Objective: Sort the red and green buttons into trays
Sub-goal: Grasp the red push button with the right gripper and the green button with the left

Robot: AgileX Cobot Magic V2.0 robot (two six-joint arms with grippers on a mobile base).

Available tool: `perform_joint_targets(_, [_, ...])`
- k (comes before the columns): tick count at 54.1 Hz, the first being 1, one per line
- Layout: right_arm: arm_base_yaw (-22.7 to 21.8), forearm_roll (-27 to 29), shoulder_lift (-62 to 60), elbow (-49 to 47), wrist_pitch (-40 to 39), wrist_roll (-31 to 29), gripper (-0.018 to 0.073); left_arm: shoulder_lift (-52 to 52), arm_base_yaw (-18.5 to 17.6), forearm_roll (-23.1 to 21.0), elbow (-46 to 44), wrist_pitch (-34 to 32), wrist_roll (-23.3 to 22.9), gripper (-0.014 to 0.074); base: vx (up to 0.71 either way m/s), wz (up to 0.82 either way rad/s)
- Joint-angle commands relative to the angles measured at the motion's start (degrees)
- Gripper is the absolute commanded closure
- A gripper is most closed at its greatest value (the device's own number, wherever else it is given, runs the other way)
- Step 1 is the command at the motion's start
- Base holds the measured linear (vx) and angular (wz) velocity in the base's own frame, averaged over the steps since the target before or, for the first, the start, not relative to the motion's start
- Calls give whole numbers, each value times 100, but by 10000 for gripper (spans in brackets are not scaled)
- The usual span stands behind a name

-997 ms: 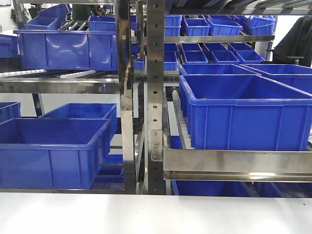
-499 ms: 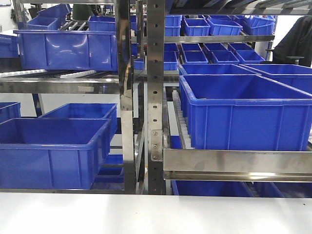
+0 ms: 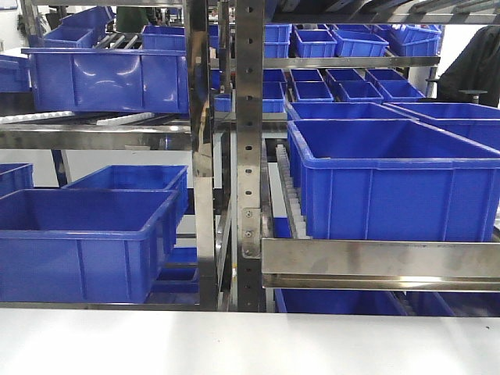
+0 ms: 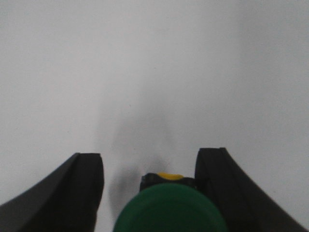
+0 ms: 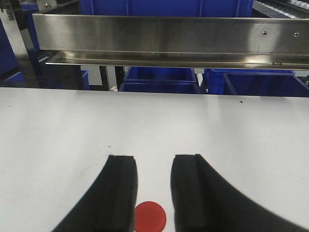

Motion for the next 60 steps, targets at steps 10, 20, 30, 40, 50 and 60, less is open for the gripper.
perform_joint_targets(10, [-28,48,89,-190,-437,6,267,-117,-33,-42,-115,-320,-52,384,0,0])
perform_joint_targets(20, [-28,-9,142,-195,161,6,244,-187,-33,-42,-115,-320,-52,607,0,0])
perform_joint_targets(30, [-28,-435,697,-219,395,602,120,-658,-33,-42,-115,-182,-52,603,0,0])
perform_joint_targets(40, [-28,-490,1711,-236,321,1348,-19,-1394,-33,-42,-115,26,-52,599,0,0])
perform_joint_targets(50, [-28,-914,2936,-264,-290,1342,-50,-2003,-33,-42,-115,139,-52,599,0,0])
perform_joint_targets(60, [-28,-998,4115,-576,-883,1375,-45,-2351,-33,-132,-115,243,-58,599,0,0])
